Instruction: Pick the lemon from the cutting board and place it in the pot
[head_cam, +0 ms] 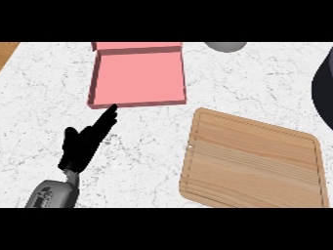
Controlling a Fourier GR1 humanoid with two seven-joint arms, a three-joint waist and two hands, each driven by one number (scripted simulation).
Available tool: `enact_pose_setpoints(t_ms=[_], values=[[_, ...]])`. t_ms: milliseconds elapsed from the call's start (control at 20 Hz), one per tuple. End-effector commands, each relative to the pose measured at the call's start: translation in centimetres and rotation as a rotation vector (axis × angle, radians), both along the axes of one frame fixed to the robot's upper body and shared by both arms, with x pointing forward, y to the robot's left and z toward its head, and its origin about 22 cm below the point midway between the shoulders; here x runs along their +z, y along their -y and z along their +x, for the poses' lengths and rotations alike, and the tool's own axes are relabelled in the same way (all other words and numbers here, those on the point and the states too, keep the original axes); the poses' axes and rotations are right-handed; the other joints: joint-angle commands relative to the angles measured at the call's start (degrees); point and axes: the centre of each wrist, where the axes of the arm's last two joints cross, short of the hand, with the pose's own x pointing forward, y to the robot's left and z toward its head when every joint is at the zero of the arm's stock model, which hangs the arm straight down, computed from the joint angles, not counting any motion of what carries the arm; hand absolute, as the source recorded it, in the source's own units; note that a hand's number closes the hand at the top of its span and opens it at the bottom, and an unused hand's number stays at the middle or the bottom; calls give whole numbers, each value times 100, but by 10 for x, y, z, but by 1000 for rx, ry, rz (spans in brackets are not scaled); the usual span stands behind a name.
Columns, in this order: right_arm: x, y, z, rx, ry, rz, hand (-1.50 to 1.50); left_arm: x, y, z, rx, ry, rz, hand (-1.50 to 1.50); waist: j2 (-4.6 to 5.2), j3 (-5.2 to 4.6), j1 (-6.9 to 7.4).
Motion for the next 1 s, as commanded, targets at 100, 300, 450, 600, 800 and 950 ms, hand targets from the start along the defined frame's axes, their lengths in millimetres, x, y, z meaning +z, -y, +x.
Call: enact_pose_setpoints(t_ms=[100, 300, 450, 600, 800, 950], values=[[18, -22, 17, -26, 452, 147, -150, 2, 2, 3, 18, -26, 8, 0, 21, 13, -50], [32, -1, 8, -155, 744, 226, -150, -8, -11, -9, 38, -44, 4, 0, -4, 10, -119], [50, 1, 9, -267, 893, 240, -150, -3, -14, 2, 55, -38, 16, 0, -9, -10, -199], [45, 29, -10, -340, 1014, 192, -150, -1, -3, -3, 42, -32, 12, 0, -15, -2, -201], [42, 65, -39, -351, 1116, 222, -150, -14, -13, -15, 64, -48, 24, 0, -62, -10, -282], [34, 76, -50, -362, 1180, 239, -150, -9, -8, -8, 58, -47, -7, 0, -65, -14, -293]])
